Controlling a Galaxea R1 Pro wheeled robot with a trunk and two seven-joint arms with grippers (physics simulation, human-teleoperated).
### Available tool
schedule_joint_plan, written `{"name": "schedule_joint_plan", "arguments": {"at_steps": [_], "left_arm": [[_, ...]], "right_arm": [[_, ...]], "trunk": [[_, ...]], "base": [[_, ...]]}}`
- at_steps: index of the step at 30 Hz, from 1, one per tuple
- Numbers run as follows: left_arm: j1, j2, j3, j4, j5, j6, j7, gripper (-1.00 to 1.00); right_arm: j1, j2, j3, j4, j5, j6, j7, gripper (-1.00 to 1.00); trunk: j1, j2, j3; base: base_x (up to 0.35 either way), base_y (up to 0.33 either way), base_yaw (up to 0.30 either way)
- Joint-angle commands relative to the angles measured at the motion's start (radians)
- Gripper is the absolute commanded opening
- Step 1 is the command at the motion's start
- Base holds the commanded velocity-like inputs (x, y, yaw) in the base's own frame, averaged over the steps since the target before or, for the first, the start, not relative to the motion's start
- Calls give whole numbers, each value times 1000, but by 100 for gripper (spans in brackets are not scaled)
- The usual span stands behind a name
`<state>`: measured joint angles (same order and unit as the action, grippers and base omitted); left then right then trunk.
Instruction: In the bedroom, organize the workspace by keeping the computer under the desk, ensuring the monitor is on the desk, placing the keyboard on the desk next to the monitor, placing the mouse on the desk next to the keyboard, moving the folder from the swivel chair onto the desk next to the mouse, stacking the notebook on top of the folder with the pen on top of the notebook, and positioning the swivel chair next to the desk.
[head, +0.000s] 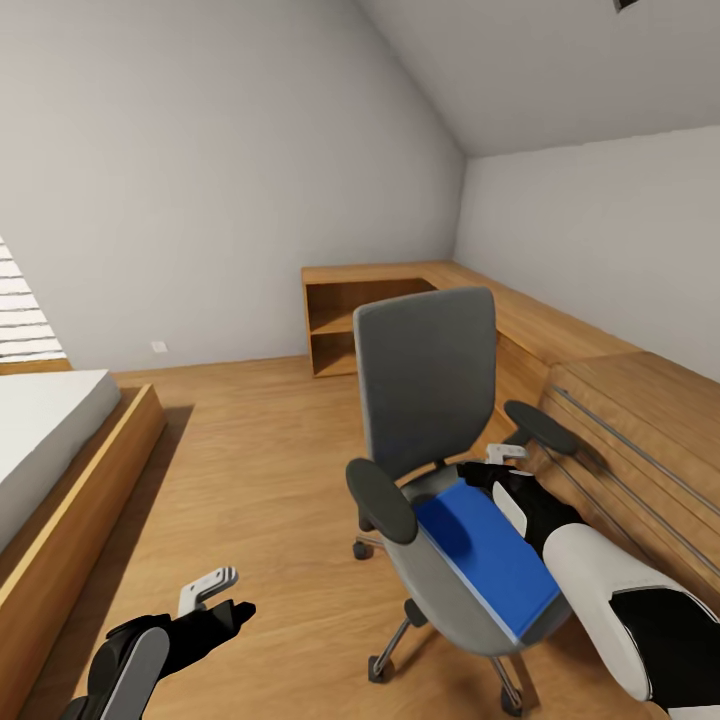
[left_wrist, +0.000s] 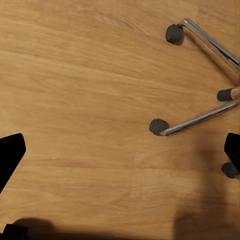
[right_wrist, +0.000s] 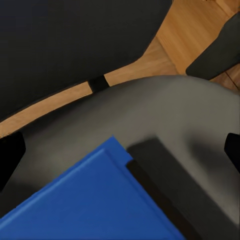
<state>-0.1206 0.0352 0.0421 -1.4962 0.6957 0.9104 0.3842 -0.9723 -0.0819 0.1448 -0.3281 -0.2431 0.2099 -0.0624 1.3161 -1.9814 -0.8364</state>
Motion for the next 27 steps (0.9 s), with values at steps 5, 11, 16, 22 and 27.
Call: {"name": "schedule_joint_plan", "arguments": {"at_steps": [5, 11, 16, 22, 27], "left_arm": [[-1, 0, -1, -1, 10, 3, 10, 100], [-1, -1, -4, -1, 9, 5, 9, 100], [-1, 0, -3, -1, 10, 4, 8, 100], [-1, 0, -3, -1, 8, 3, 9, 100], [-1, 0, -3, -1, 5, 2, 10, 100]], "right_arm": [[0, -1, 9, -2, -10, 6, -7, 100], [0, -1, 9, 6, -9, 6, 3, 100], [1, -11, 9, 7, -9, -7, 54, 100], [2, -14, 9, 7, -9, -45, 69, 100], [2, -16, 8, 6, -8, -51, 68, 100]], "trunk": [[0, 0, -1], [0, 0, -1], [0, 0, -1], [0, 0, -1], [0, 0, -1]], "base": [[58, 0, 0], [6, 0, 0], [0, 0, 0], [0, 0, 0], [0, 0, 0]]}}
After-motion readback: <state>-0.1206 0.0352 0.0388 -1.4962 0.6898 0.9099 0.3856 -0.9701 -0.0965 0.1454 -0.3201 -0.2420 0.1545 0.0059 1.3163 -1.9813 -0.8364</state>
